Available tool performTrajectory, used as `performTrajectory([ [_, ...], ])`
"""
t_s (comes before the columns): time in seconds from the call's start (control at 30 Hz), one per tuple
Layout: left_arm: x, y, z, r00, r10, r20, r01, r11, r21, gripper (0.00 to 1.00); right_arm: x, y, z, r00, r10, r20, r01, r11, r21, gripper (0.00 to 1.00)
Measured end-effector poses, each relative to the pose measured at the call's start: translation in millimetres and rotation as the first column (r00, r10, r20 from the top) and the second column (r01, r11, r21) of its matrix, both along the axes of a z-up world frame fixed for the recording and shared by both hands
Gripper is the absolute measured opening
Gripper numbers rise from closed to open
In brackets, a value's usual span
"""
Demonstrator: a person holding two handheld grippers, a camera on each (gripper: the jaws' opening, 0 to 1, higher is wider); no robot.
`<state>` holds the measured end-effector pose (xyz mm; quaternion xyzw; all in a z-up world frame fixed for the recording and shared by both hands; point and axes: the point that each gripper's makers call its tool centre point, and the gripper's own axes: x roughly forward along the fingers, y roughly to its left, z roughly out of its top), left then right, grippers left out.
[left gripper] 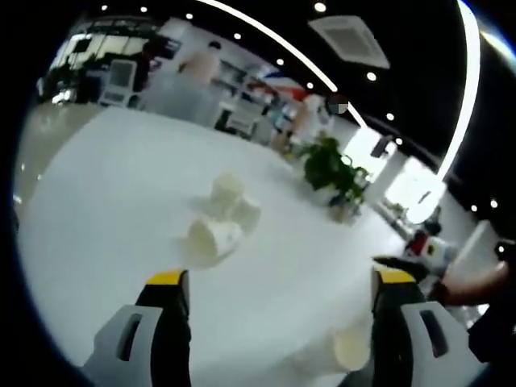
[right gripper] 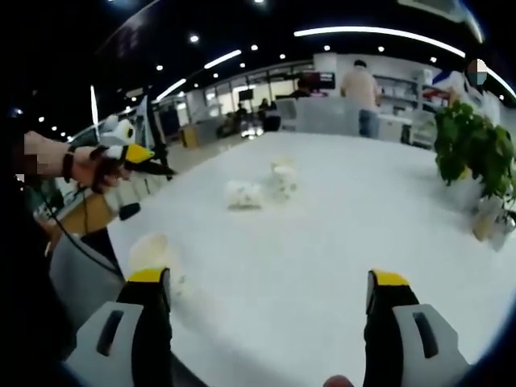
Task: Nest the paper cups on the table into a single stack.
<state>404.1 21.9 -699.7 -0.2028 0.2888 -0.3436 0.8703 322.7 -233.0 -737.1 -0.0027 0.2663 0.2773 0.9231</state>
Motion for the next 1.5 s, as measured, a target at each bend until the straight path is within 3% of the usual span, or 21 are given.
performTrajectory([
  [0.23,24.4,-5.8,-12.7,0.992,0.071,-0.102,-0.086,0.986,-0.146,0.92,-1.1,-0.1,-4.6,1.000,-0.009,-0.016,0.009,1.000,0.001,1.00],
  [0.73,52.4,-32.2,-43.3,0.987,0.020,-0.159,-0.041,0.990,-0.133,0.91,-5.4,-17.4,-11.9,0.997,-0.057,-0.044,0.056,0.998,-0.004,0.98],
  [0.87,56.4,-41.0,-45.3,0.985,0.022,-0.172,-0.050,0.986,-0.157,0.90,-8.7,-20.8,-13.2,0.996,-0.071,-0.056,0.071,0.997,0.005,0.98],
  [0.97,64.4,-44.2,-43.0,0.977,0.059,-0.205,-0.106,0.967,-0.231,0.89,-8.4,-21.9,-12.6,0.995,-0.080,-0.055,0.080,0.997,0.004,0.98],
  [1.17,73.1,-44.9,-53.3,0.977,0.060,-0.203,-0.104,0.971,-0.215,0.87,-7.6,-22.1,-12.0,0.994,-0.092,-0.055,0.093,0.996,0.015,0.98],
  [1.37,74.0,-48.4,-56.8,0.981,0.019,-0.193,-0.060,0.976,-0.209,0.78,-8.9,-24.4,-12.4,0.993,-0.101,-0.055,0.102,0.995,0.016,0.98],
  [1.5,79.7,-48.8,-62.5,0.978,0.017,-0.208,-0.065,0.972,-0.227,0.78,-10.8,-28.2,-11.2,0.992,-0.113,-0.051,0.114,0.993,0.014,0.98],
])
